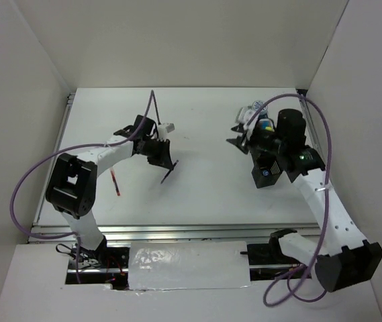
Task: Sort the stationery into containers
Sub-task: Pick up the pen from the center of the board.
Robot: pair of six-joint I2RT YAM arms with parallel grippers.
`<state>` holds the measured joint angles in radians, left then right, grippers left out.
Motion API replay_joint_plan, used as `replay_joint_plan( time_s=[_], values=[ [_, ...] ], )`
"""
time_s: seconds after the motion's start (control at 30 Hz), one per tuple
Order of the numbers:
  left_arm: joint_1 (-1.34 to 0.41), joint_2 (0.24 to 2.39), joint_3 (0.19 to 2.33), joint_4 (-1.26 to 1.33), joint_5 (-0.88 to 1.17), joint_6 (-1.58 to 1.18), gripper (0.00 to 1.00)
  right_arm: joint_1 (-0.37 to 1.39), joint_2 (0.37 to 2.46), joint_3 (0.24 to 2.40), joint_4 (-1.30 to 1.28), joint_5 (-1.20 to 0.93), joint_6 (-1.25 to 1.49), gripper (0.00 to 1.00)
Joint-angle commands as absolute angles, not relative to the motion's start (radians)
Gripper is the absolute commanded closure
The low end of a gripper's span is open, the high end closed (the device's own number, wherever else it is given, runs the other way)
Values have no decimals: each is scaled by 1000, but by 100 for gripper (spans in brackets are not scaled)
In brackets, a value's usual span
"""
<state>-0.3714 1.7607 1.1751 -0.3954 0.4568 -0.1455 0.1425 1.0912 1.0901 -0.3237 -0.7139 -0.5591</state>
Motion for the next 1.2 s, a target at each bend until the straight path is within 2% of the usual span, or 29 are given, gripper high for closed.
replay_joint_plan(
  time_s=[0.0,0.13,0.17,0.27,0.5,0.6,1.17],
  values=[
    [-362,1747,1270,-420,762,-494,100,312,997,1063,-490,-755,-1000,52],
    [-377,1730,1272,-437,822,-572,100,515,865,872,-404,-681,-1225,37],
    [-390,1715,1256,-434,821,-575,100,553,847,780,-364,-663,-1300,36],
    [-417,1692,1213,-410,824,-607,100,675,837,684,-232,-627,-1414,38],
    [-428,1701,1166,-385,833,-702,100,850,1098,736,-160,-560,-1542,42],
    [-431,1703,1143,-367,853,-724,100,871,1187,790,-143,-535,-1543,43],
    [-431,1726,1114,-308,896,-805,100,942,1339,862,-216,-522,-1586,47]
  ],
)
